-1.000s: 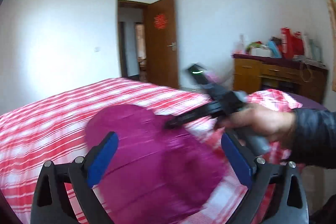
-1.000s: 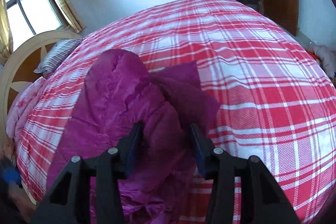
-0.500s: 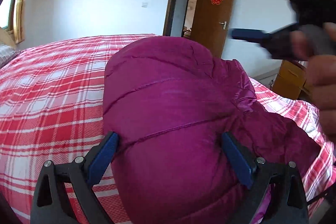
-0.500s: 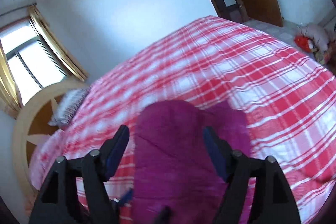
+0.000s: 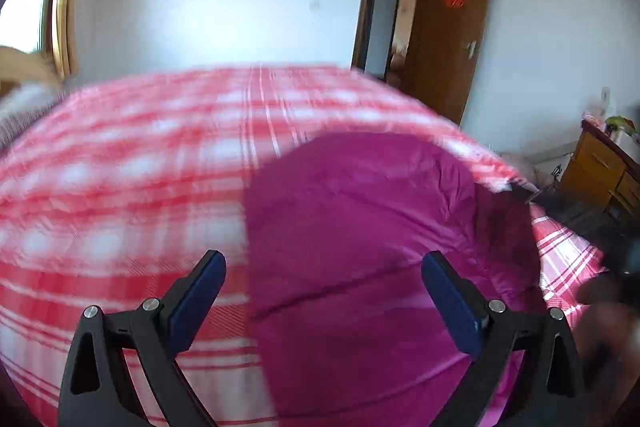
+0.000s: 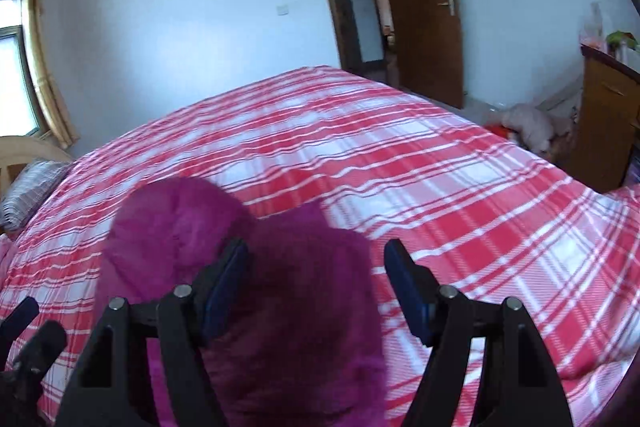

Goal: Fold large clothes

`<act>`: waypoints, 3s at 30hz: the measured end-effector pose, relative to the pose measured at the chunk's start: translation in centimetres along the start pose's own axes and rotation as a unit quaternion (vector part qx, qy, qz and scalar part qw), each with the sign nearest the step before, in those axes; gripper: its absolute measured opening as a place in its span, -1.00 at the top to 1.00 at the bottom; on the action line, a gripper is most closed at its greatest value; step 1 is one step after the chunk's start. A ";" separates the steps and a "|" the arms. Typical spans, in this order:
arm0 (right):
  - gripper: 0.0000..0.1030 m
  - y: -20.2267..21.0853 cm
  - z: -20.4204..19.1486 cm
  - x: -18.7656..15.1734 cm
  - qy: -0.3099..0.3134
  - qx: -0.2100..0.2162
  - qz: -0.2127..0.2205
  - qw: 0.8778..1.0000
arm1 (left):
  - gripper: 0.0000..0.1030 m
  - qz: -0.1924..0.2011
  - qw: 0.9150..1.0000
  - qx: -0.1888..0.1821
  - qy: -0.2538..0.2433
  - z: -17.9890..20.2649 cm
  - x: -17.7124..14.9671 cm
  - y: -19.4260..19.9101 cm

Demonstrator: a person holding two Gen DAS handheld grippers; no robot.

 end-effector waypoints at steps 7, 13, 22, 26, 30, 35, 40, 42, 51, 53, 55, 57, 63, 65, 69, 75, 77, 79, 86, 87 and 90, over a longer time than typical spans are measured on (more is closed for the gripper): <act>-0.63 2.7 -1.1 2.4 -0.093 0.088 -0.002 0.992 | -0.92 -0.007 0.998 -0.014 0.065 -0.6 -1.6 -1.4; -0.17 -1.5 -1.3 -0.3 -0.091 0.070 -0.008 0.993 | -0.92 0.048 0.993 0.034 0.101 -3.9 2.2 0.8; -0.11 -4.8 -0.6 -2.3 0.006 0.019 -0.008 1.000 | -0.93 -0.041 0.986 0.140 -0.076 0.0 1.7 -6.7; -0.11 -6.3 -0.3 -3.1 0.002 0.025 -0.038 0.999 | -0.98 -0.054 0.987 0.143 -0.059 -1.0 1.2 -7.9; -0.13 -7.6 -0.4 -3.5 0.000 0.029 -0.064 0.998 | -0.98 -0.077 0.991 0.109 -0.018 -2.3 0.7 -9.1; -0.17 -8.4 -0.2 -4.0 -0.010 0.028 -0.086 0.996 | -0.98 -0.082 0.991 0.108 -0.009 -2.1 0.3 -9.5; -0.19 -9.1 -0.3 -4.3 -0.008 0.025 -0.103 0.994 | -0.98 -0.092 0.991 0.101 0.000 -2.3 0.0 -9.8; -0.20 -9.3 -0.3 -4.5 -0.008 0.025 -0.110 0.994 | -0.98 -0.097 0.991 0.097 0.005 -2.5 -0.2 -10.0; -0.25 -9.7 -0.4 -4.7 -0.005 0.024 -0.118 0.993 | -0.99 -0.112 0.991 0.062 0.041 -3.3 -0.6 -10.8; -0.27 -9.8 -0.5 -4.7 -0.003 0.023 -0.119 0.993 | -0.99 -0.113 0.991 0.058 0.046 -3.4 -0.6 -10.9; -0.27 -9.8 -0.5 -4.7 -0.001 0.023 -0.120 0.992 | -0.99 -0.114 0.991 0.055 0.049 -3.5 -0.7 -11.0; -0.28 -9.8 -0.6 -4.7 0.000 0.023 -0.121 0.992 | -0.99 -0.114 0.991 0.053 0.051 -3.6 -0.7 -11.0; -0.29 -10.0 -0.7 -4.7 0.002 0.023 -0.123 0.992 | -0.99 -0.115 0.991 0.047 0.057 -3.7 -0.9 -11.1; -0.29 -10.0 -0.7 -4.8 0.004 0.021 -0.122 0.992 | -0.99 -0.115 0.991 0.047 0.057 -3.7 -0.9 -11.1; -0.30 -10.1 -0.9 -4.9 0.009 0.016 -0.122 0.992 | -0.99 -0.115 0.991 0.046 0.058 -3.8 -0.9 -11.1; -0.30 -10.2 -0.9 -4.9 0.011 0.014 -0.122 0.992 | -0.99 -0.115 0.991 0.046 0.058 -3.8 -0.9 -11.1; -0.30 -10.2 -0.9 -4.9 0.011 0.014 -0.122 0.992 | -0.99 -0.114 0.991 0.046 0.058 -3.8 -0.9 -11.1; -0.30 -10.2 -0.9 -4.9 0.011 0.014 -0.122 0.992 | -0.99 -0.114 0.991 0.046 0.059 -3.8 -0.9 -11.1; -0.31 -10.2 -0.9 -4.9 0.011 0.014 -0.122 0.992 | -0.99 -0.114 0.991 0.047 0.058 -3.8 -0.9 -11.1; -0.31 -10.2 -1.0 -4.9 0.011 0.014 -0.122 0.992 | -0.99 -0.114 0.991 0.047 0.057 -3.8 -0.9 -11.1; -0.31 -10.2 -1.0 -4.9 0.011 0.014 -0.122 0.992 | -0.99 -0.114 0.991 0.047 0.057 -3.8 -0.9 -11.1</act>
Point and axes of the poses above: each gripper's, at about its wrist camera, not at the fingertips, and y roughly against the way its jaws point, z to its right, x to its top, the point moved 6 cm from there along -y, roughly the way its jaws point, and after that the axes turned 12 degrees about -x, right-handed, at the moved point
